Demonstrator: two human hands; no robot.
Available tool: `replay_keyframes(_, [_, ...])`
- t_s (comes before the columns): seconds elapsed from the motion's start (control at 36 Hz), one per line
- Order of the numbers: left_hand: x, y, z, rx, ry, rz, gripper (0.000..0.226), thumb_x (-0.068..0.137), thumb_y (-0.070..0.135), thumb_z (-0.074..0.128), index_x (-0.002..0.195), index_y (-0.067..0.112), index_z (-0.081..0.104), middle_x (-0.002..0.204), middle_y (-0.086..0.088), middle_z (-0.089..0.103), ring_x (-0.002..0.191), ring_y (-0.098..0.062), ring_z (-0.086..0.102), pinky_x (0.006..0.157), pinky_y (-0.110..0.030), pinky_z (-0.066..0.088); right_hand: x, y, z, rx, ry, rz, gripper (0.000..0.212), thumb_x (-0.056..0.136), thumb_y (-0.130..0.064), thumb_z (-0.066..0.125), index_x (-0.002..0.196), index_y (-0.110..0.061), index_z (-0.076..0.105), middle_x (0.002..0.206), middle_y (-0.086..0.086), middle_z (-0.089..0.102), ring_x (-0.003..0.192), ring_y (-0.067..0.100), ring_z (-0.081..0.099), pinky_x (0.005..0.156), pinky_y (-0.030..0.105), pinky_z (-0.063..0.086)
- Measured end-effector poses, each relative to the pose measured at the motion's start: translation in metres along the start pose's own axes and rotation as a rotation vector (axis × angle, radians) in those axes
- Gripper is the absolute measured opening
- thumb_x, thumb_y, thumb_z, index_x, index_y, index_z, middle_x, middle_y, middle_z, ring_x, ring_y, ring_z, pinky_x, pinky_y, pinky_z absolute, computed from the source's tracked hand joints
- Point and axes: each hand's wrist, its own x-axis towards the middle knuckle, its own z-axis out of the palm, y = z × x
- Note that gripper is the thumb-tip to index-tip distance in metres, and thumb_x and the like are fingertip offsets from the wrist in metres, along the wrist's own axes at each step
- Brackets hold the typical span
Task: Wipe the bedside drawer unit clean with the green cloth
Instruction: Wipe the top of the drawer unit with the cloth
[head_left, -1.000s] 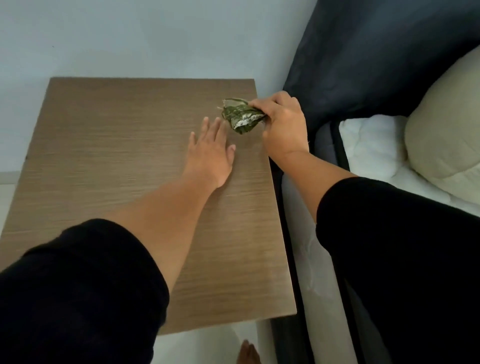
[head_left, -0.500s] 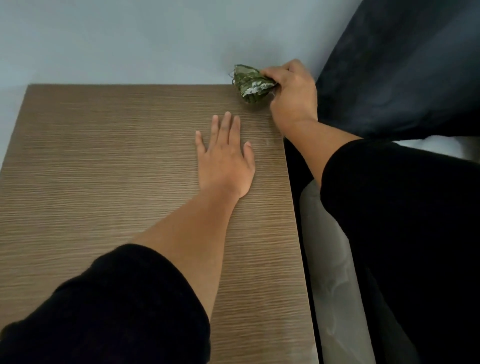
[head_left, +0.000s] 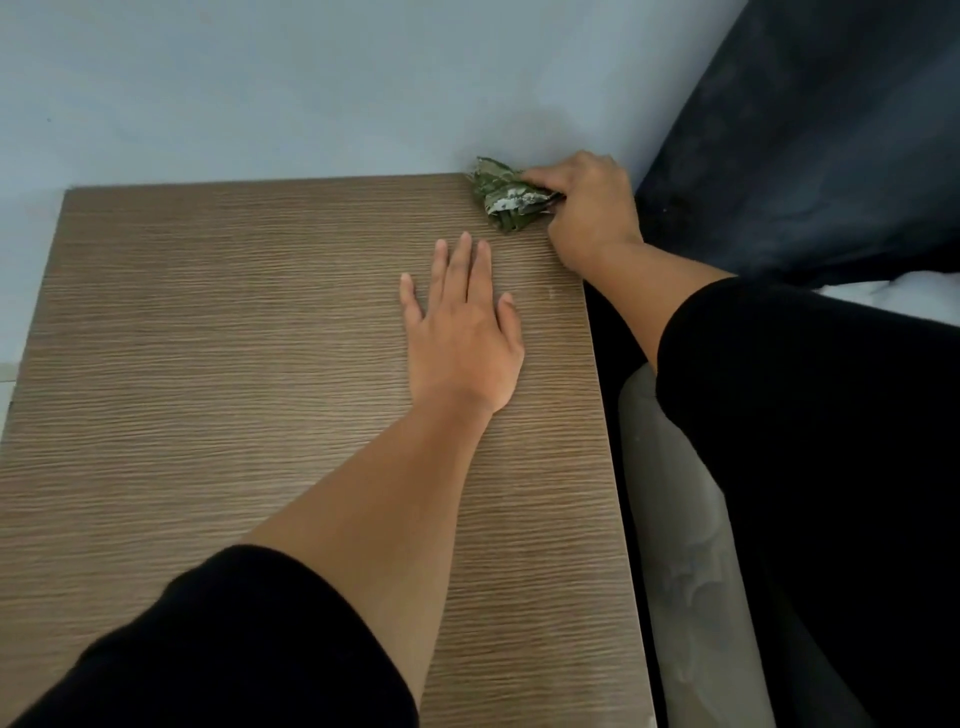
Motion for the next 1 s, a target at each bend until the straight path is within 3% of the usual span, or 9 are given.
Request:
replay_keyframes(0.31, [-0.001,-0.001,-0.003,-0.097,0.112,0.020,0.054,0.096,0.017,0.031,0.149,0.009,0.018,0.157,-0.002,0.019,0.147,-0.017,0.006,0.119,-0.043,0.003,-0.058,0.003,0.000,0.013,-0.020,0.051,0.056,0.085,0.004,0.044,0.123,-0.035,0.059,0.121,0.002,0.052,0.111,0.013,0.046,0.094,0.012,0.031])
replay_keyframes(0.44, [-0.007,-0.004,-0.002,-0.152,0.179,-0.005,0.051,0.094,0.013,0.036,0.144,0.010,0.031,0.152,-0.005,0.031,0.145,-0.020,0.016,0.119,-0.039,0.009,-0.097,0.000,-0.006,-0.014,-0.031,0.004,0.058,0.086,0.007,0.042,0.123,-0.033,0.060,0.117,0.005,0.054,0.114,0.021,0.044,0.100,0.022,0.037])
replay_keyframes(0.53, [-0.015,-0.007,-0.002,-0.150,0.179,-0.034,0.047,0.095,0.013,0.036,0.142,0.013,0.036,0.151,-0.005,0.032,0.145,-0.022,0.016,0.119,-0.039,0.008,-0.118,-0.001,-0.007,-0.013,-0.030,0.013,0.059,0.085,0.009,0.043,0.122,-0.033,0.060,0.116,0.005,0.054,0.111,0.020,0.045,0.097,0.020,0.037])
replay_keyframes(0.83, [-0.061,-0.015,-0.006,0.004,0.004,-0.020,0.051,0.102,0.031,0.019,0.150,0.016,0.014,0.159,-0.002,0.008,0.147,-0.021,-0.001,0.119,-0.042,0.000,-0.198,-0.002,-0.008,-0.017,-0.020,0.017,0.056,0.083,0.012,0.045,0.124,-0.024,0.060,0.113,0.003,0.058,0.110,0.020,0.045,0.090,0.011,0.030])
replay_keyframes(1.0, [-0.076,-0.022,-0.003,0.071,-0.063,0.023,0.056,0.100,0.037,0.012,0.151,0.015,0.003,0.160,-0.003,-0.001,0.146,-0.023,-0.009,0.118,-0.045,-0.003,-0.247,-0.002,-0.005,0.027,0.003,0.022,0.054,0.083,0.014,0.046,0.120,-0.021,0.064,0.111,0.005,0.060,0.110,0.023,0.047,0.095,0.020,0.040])
